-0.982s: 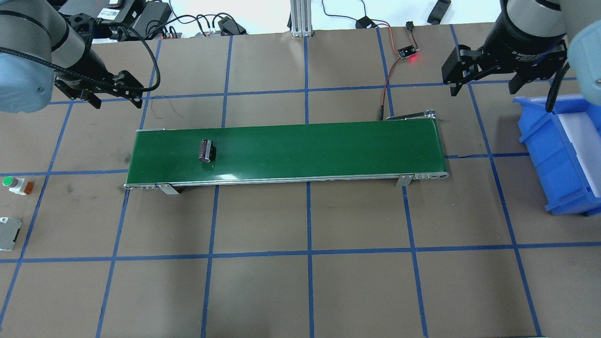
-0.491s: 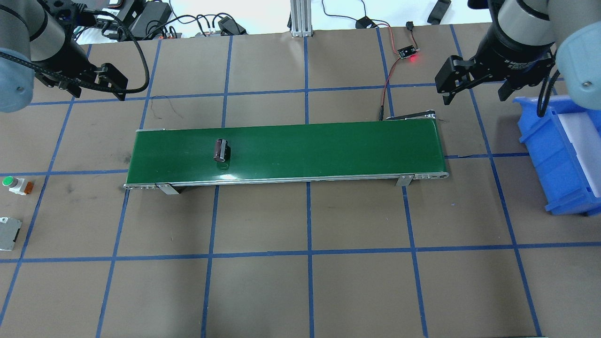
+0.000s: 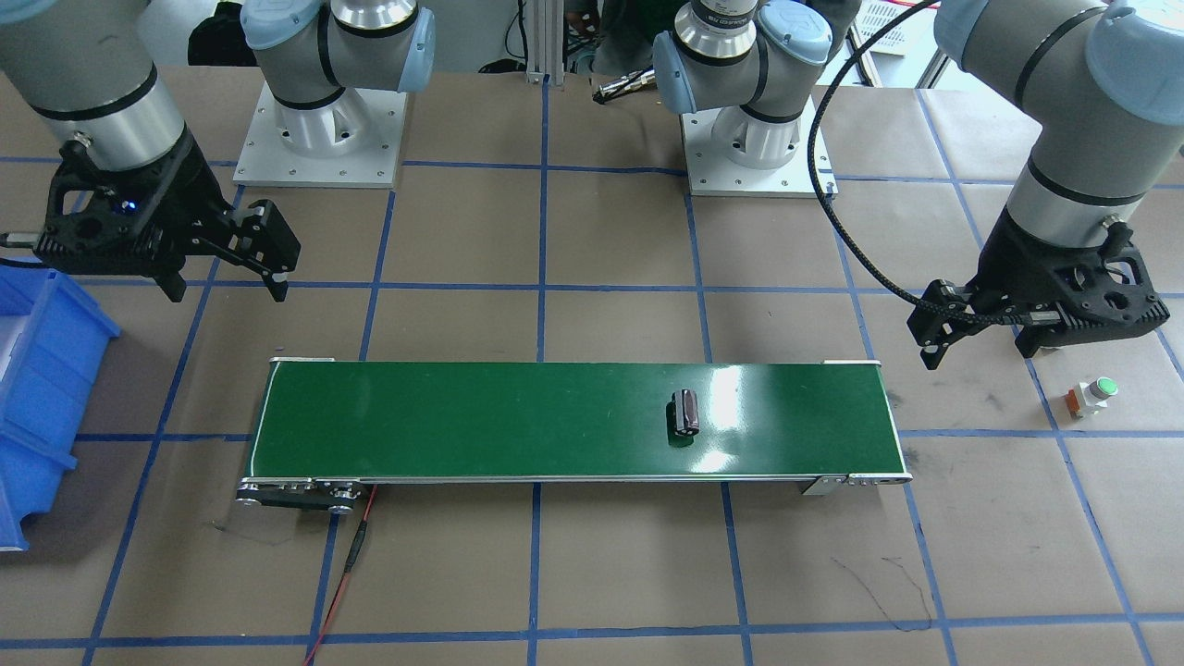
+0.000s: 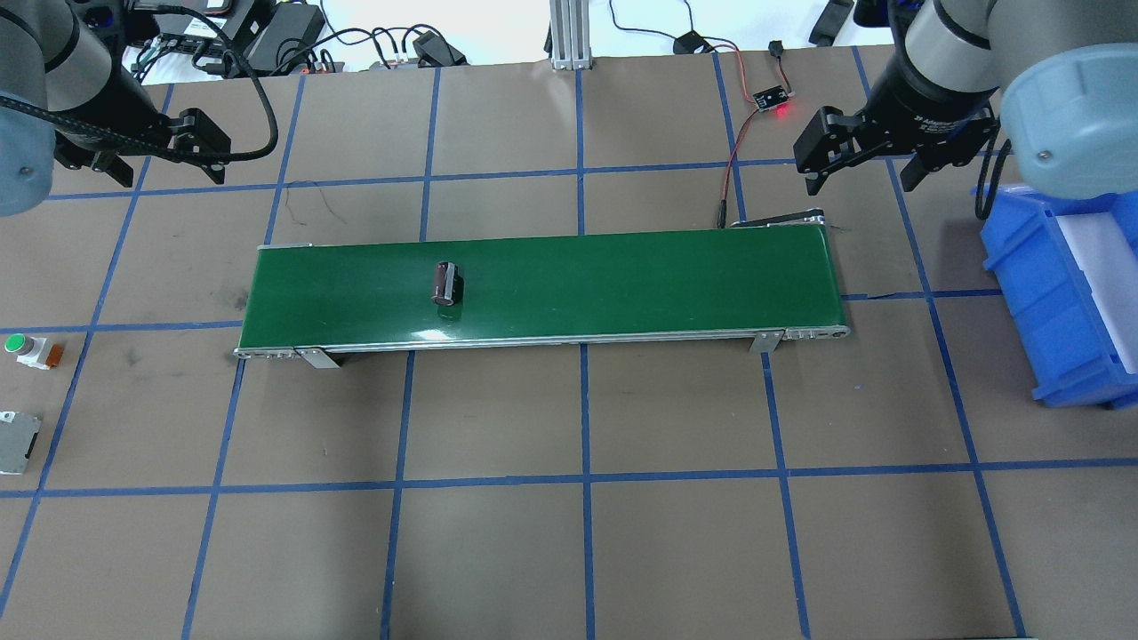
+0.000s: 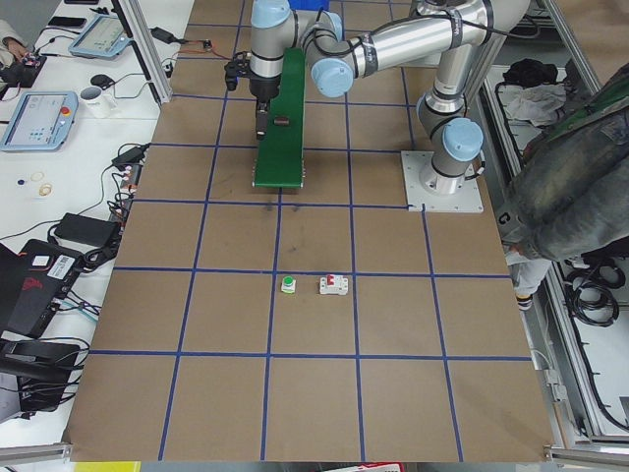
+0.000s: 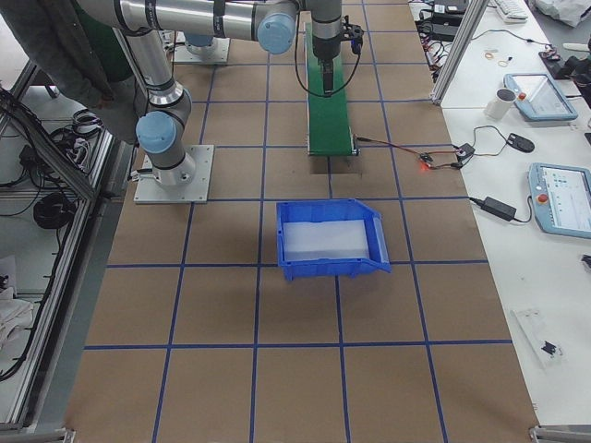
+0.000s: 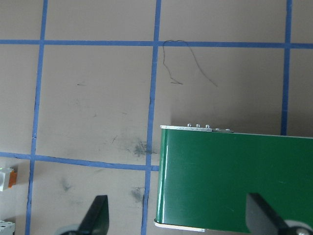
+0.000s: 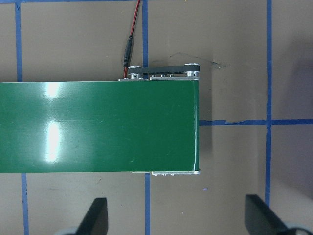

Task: Move capacitor from left to right
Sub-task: 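Raise the left gripper away while the belt carries the capacitor along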

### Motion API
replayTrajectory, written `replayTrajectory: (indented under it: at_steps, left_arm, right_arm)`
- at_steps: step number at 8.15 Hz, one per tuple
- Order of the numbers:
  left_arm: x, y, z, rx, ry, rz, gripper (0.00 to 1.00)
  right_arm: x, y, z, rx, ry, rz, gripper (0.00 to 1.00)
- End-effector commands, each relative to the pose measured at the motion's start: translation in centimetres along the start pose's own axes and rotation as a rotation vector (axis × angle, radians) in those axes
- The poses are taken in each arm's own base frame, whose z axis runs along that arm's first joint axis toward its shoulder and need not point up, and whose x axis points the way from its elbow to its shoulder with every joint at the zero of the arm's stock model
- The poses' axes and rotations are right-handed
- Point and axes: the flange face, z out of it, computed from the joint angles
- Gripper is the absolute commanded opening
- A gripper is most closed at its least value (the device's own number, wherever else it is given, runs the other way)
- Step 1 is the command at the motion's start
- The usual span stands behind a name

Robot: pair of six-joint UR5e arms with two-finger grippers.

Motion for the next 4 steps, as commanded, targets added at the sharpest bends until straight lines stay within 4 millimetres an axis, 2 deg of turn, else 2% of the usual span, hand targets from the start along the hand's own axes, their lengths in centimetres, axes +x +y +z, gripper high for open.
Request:
replayTrajectory:
  at_steps: [1, 2, 3, 4]
  left_arm:
    - [1.7, 1.0, -1.1, -0.01, 0.124, -0.013, 1.0]
    - [2.4, 2.2, -0.6, -0.113, 0.184, -0.038, 1.0]
    - [2.8, 2.9, 0.2, -0.19, 0.202, -0.054, 1.0]
    - [3.2, 3.1, 0.1, -0.198, 0.202, -0.043, 1.0]
  right_arm:
    - [-0.6, -1.2, 5.5, 0.012, -0.05, 0.007, 1.0]
    - [-1.0, -1.4, 6.7, 0.012, -0.054, 0.006, 1.0]
    - [-1.5, -1.4, 7.0, 0.005, -0.064, 0.017, 1.0]
    - [-2.2, -1.6, 7.6, -0.004, -0.124, 0.033, 1.0]
